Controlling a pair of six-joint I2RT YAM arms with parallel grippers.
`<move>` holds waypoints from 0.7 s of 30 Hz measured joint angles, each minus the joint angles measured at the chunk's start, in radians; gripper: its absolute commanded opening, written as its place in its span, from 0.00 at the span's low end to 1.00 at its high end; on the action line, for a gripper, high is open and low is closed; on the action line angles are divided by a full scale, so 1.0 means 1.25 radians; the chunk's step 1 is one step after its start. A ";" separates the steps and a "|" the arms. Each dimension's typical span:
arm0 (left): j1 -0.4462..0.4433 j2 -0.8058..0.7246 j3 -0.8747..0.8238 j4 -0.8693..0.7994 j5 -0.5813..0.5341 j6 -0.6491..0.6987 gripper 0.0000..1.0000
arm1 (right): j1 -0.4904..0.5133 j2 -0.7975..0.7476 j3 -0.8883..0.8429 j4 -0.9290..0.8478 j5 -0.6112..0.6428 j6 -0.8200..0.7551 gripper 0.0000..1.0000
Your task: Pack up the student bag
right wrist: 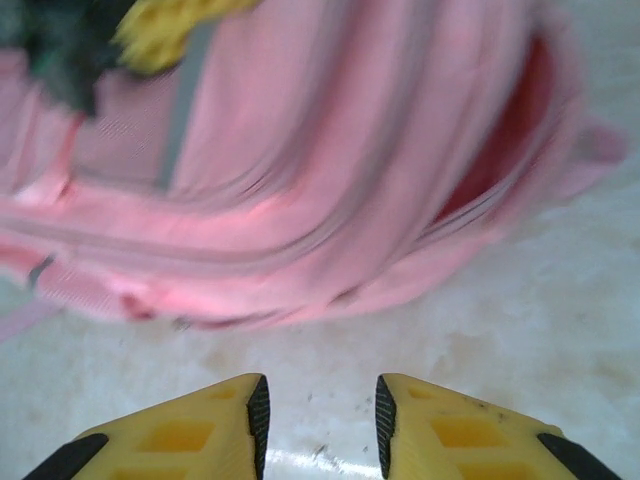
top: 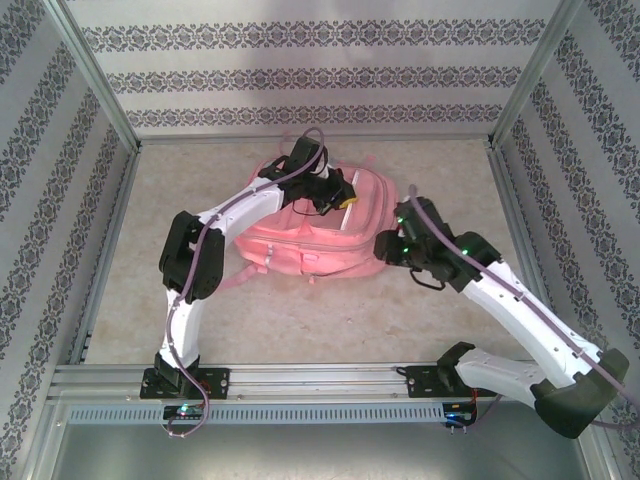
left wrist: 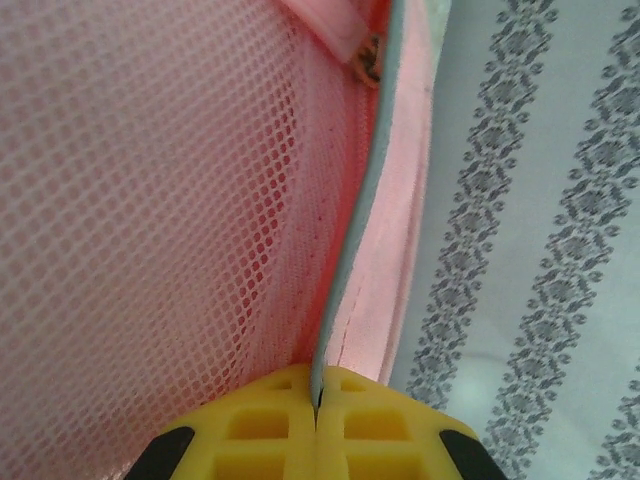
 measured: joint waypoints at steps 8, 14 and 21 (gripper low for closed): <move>-0.002 0.055 0.043 0.101 0.003 -0.081 0.36 | 0.152 0.044 -0.107 0.096 0.006 -0.019 0.47; -0.001 0.038 0.043 0.058 -0.009 -0.037 0.56 | 0.234 -0.047 -0.318 0.262 0.085 -0.038 0.58; 0.007 -0.162 -0.013 -0.150 -0.133 0.070 0.61 | 0.324 0.065 -0.359 0.420 0.215 -0.008 0.62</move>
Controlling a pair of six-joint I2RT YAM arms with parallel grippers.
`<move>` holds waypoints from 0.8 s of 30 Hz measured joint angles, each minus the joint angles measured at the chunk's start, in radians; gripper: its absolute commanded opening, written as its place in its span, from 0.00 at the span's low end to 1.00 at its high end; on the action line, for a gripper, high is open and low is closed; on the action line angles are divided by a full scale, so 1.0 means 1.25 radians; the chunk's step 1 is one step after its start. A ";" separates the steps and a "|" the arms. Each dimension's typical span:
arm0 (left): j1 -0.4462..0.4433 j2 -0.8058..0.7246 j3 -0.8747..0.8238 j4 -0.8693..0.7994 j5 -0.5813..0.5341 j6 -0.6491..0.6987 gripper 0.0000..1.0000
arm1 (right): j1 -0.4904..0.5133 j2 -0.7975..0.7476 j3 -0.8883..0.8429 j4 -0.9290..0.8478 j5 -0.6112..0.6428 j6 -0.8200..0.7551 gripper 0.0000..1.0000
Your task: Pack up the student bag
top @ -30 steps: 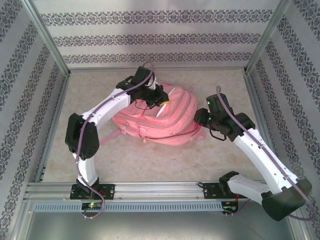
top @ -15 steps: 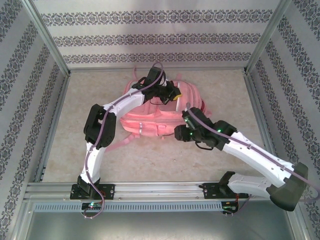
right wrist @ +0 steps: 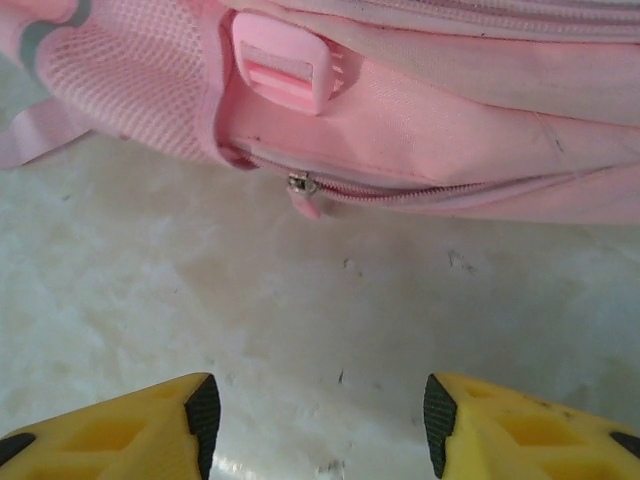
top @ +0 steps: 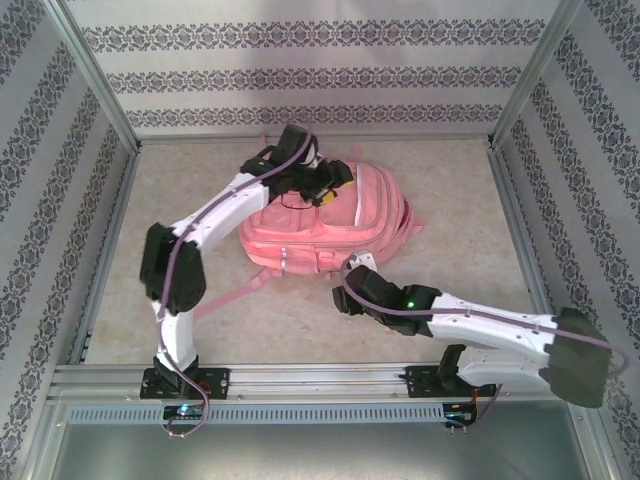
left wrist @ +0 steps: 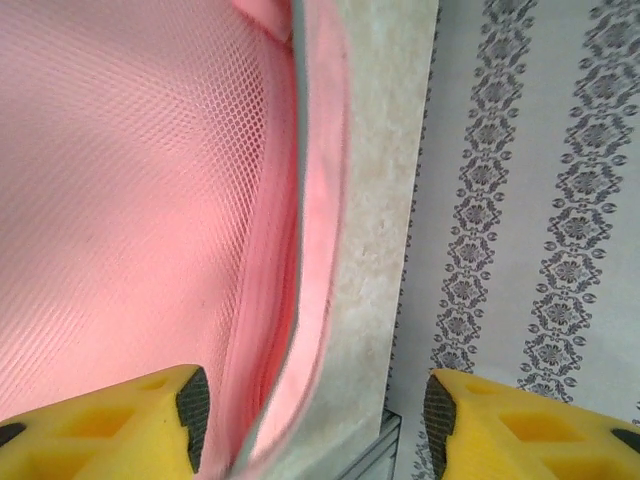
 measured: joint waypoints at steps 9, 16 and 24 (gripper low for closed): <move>0.103 -0.204 -0.139 -0.120 -0.119 0.004 0.62 | 0.028 0.240 0.047 0.072 0.061 0.152 0.69; 0.123 -0.204 -0.209 -0.146 -0.118 -0.005 0.61 | 0.025 0.352 0.093 0.121 0.081 0.219 0.71; 0.123 -0.208 -0.225 -0.144 -0.109 -0.011 0.60 | 0.004 0.432 0.156 0.117 0.121 0.260 0.55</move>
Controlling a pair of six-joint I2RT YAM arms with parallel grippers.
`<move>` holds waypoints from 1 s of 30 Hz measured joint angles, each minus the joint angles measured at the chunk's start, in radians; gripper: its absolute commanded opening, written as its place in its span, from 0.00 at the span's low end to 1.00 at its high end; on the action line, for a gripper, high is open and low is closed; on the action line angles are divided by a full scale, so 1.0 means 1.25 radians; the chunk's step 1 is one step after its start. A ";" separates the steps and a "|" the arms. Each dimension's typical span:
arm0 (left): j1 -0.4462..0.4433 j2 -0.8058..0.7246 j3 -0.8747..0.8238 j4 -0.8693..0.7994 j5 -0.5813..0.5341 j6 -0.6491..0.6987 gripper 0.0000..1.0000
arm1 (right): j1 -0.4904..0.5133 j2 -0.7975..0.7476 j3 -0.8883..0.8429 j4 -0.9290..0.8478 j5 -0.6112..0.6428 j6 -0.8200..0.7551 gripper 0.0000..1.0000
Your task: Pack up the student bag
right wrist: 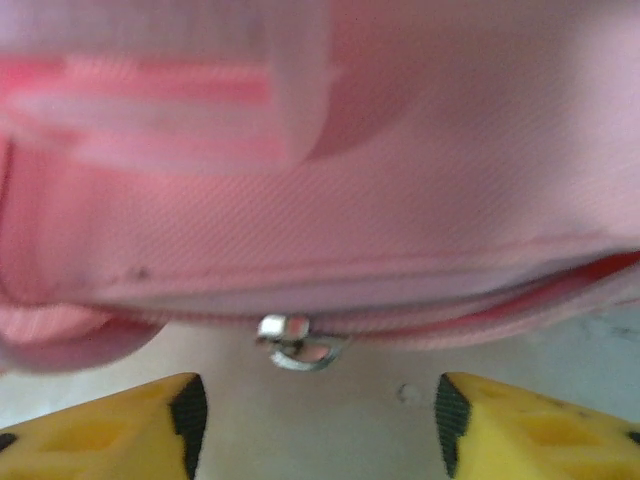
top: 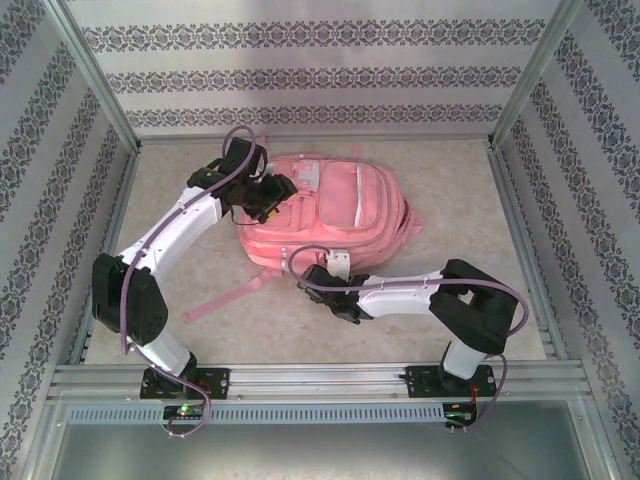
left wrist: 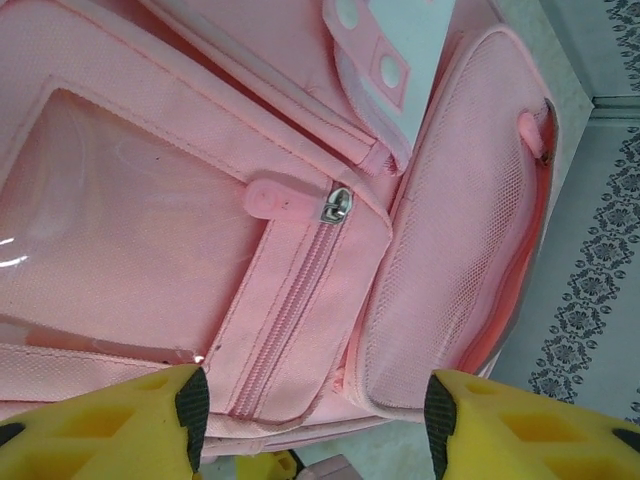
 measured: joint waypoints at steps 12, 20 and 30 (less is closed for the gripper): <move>0.013 -0.023 -0.049 0.013 0.012 -0.007 0.59 | -0.073 -0.301 -0.184 -0.052 0.043 0.042 0.38; 0.017 -0.023 -0.049 0.036 0.019 -0.011 0.59 | -0.094 -0.434 -0.332 0.129 -0.101 -0.179 0.53; 0.017 -0.025 -0.052 0.041 0.030 -0.012 0.59 | -0.024 -0.247 -0.352 0.411 -0.140 -0.348 0.62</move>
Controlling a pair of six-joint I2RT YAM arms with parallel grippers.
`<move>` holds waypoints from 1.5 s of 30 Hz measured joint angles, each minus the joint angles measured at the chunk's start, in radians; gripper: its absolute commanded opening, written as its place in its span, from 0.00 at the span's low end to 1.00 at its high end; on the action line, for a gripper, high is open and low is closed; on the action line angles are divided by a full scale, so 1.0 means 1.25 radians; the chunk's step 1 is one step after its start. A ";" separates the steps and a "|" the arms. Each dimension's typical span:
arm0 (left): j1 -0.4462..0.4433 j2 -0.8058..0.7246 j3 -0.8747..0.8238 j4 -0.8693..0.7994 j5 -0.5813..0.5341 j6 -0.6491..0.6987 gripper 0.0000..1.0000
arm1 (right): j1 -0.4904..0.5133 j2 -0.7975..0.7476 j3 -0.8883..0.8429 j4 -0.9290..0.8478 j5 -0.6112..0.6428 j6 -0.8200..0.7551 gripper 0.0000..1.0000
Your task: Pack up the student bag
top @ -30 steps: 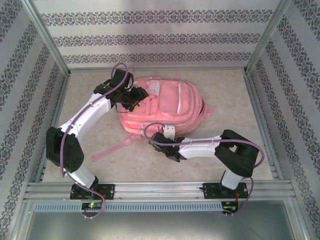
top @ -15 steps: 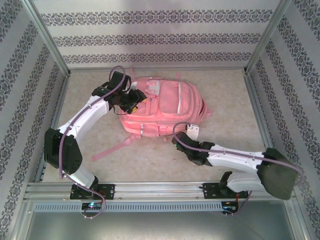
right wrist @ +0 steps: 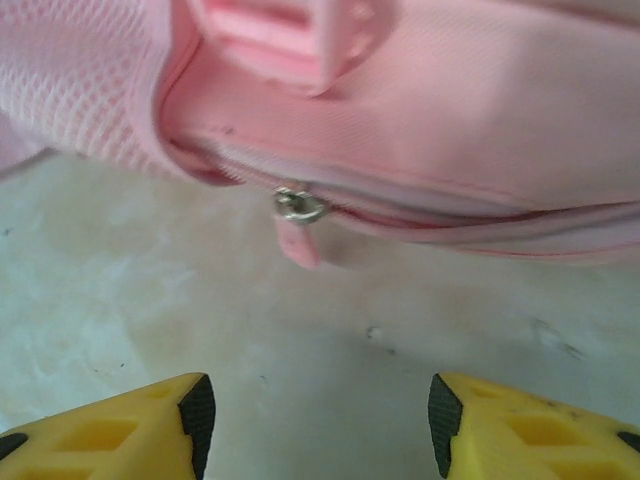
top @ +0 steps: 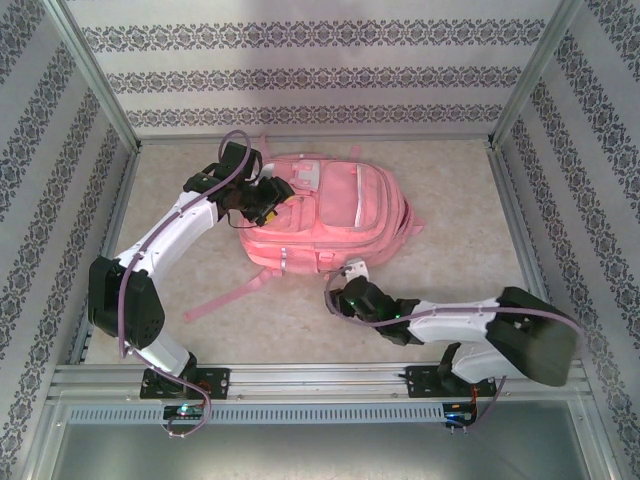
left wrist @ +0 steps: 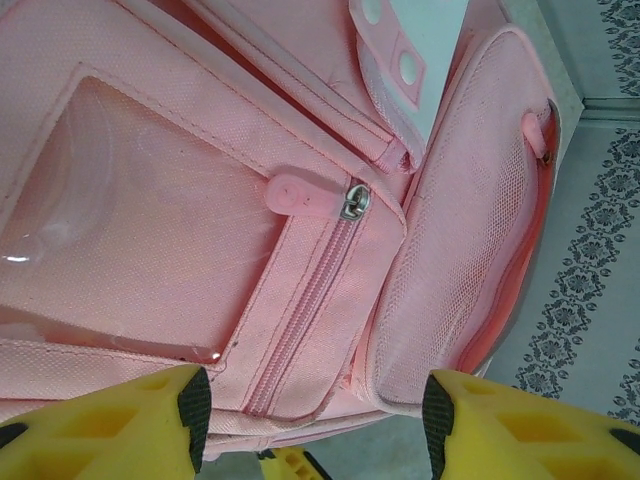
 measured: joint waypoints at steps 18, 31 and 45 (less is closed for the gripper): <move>0.000 -0.010 -0.051 0.002 0.000 0.000 0.58 | 0.056 0.302 0.132 0.124 0.311 0.019 0.41; 0.000 -0.011 -0.056 0.002 -0.001 0.000 0.59 | 0.049 0.244 0.092 0.122 0.287 -0.006 0.00; 0.000 -0.150 -0.167 0.001 0.000 -0.009 0.66 | -0.043 0.157 0.041 0.116 0.109 -0.100 0.00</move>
